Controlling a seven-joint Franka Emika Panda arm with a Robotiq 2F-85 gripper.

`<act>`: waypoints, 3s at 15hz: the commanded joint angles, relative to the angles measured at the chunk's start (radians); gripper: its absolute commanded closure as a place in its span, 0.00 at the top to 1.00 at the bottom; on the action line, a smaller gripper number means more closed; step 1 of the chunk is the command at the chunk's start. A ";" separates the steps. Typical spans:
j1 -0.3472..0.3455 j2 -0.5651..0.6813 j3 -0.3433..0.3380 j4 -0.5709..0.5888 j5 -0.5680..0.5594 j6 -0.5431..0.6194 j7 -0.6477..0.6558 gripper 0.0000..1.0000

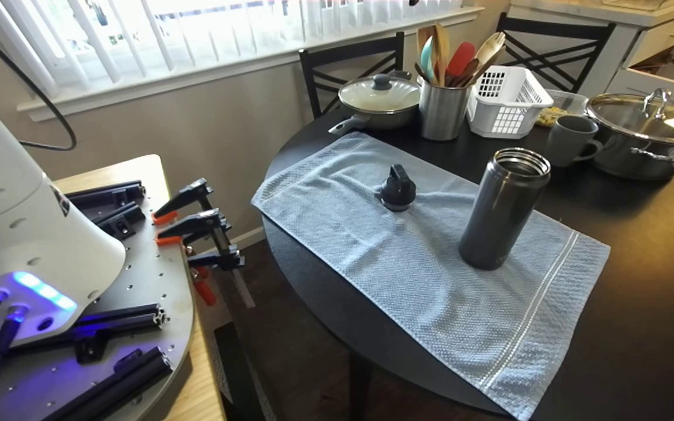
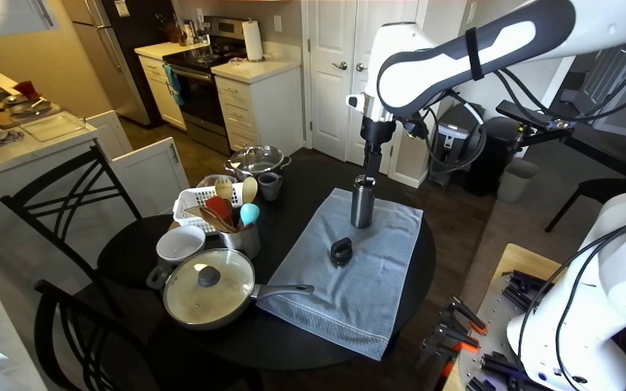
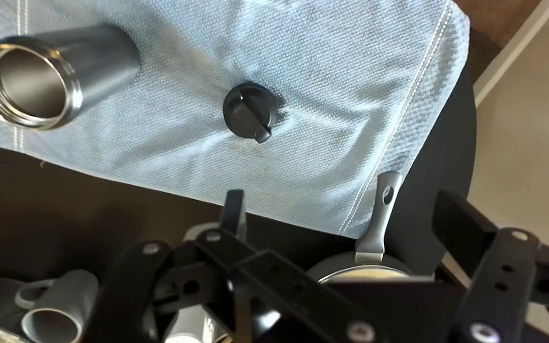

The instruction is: Lift the black lid and use it to cover the bottle

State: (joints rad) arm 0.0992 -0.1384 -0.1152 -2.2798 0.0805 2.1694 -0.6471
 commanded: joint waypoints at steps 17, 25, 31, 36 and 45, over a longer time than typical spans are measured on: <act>-0.013 0.099 0.114 -0.076 -0.150 0.394 -0.244 1.00; -0.111 0.473 0.220 -0.112 -0.101 0.761 -0.347 1.00; -0.290 0.645 0.294 0.008 -0.161 0.768 -0.399 1.00; -0.359 0.742 0.353 0.123 -0.178 0.762 -0.489 1.00; -0.294 0.826 0.302 0.297 -0.259 0.547 -0.511 1.00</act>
State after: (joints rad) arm -0.2196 0.6973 0.2187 -2.0442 -0.1370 2.8173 -1.1274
